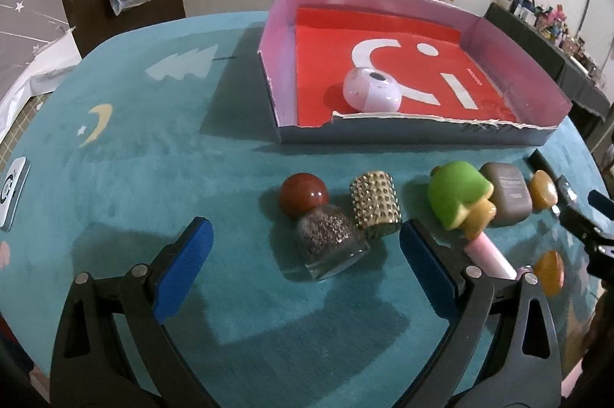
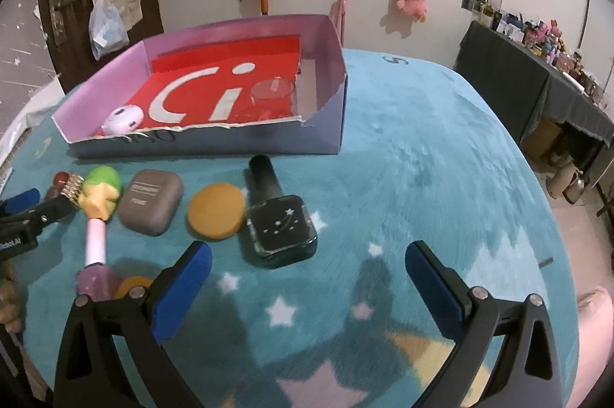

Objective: Organize rigid objects
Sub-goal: 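Grasp the glitter nail polish with the left tool while the right tool grasps the black polish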

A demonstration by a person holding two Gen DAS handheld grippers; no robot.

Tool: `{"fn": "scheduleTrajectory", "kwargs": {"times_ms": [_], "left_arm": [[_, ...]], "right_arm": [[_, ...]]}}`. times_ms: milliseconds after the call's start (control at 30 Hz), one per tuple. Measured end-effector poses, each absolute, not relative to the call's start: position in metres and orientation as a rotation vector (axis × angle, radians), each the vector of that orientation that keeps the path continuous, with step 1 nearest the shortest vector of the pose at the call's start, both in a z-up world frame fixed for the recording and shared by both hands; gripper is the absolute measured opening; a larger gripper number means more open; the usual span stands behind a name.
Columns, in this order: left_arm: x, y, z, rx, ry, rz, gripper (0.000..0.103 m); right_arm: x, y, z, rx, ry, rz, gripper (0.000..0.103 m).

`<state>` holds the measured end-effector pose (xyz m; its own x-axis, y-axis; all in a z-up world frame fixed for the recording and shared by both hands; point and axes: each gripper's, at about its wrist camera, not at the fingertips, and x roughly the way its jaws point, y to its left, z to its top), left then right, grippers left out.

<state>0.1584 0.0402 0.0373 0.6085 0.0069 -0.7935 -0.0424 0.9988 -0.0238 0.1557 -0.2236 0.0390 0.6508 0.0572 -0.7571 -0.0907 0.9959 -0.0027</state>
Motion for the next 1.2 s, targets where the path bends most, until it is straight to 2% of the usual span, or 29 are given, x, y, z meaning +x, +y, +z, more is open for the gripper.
{"fn": "scheduleTrajectory", "kwargs": {"times_ms": [533, 633, 667, 700, 833, 900, 933, 1000, 1067, 1200], "left_arm": [[0.149, 0.069, 0.037, -0.031, 0.906, 0.065, 0.1], [0.153, 0.065, 0.035, -0.045, 0.914, 0.029, 0.097], [0.155, 0.063, 0.034, -0.054, 0.918, 0.011, 0.092], [0.156, 0.062, 0.033, -0.056, 0.922, 0.001, 0.081], [0.158, 0.054, 0.033, -0.029, 0.91, 0.002, 0.066], [0.158, 0.052, 0.034, -0.029, 0.901, -0.008, 0.054], [0.158, 0.051, 0.034, -0.031, 0.898, -0.017, 0.051], [0.158, 0.047, 0.034, -0.03, 0.89, -0.032, 0.039], [0.158, 0.044, 0.034, -0.032, 0.882, -0.044, 0.032], [0.157, 0.044, 0.035, -0.056, 0.875, -0.045, 0.031]], "right_arm": [[0.17, -0.228, 0.032, -0.064, 0.895, 0.132, 0.103], [0.173, -0.227, 0.031, -0.072, 0.905, 0.172, 0.089], [0.174, -0.226, 0.029, -0.079, 0.912, 0.183, 0.082], [0.175, -0.225, 0.028, -0.082, 0.914, 0.187, 0.081], [0.175, -0.224, 0.03, -0.09, 0.897, 0.204, 0.066], [0.176, -0.224, 0.03, -0.083, 0.893, 0.223, 0.06], [0.177, -0.223, 0.031, -0.083, 0.89, 0.231, 0.058], [0.177, -0.222, 0.031, -0.087, 0.885, 0.248, 0.048], [0.179, -0.22, 0.032, -0.082, 0.882, 0.27, 0.042], [0.182, -0.22, 0.032, -0.061, 0.881, 0.299, 0.039]]}}
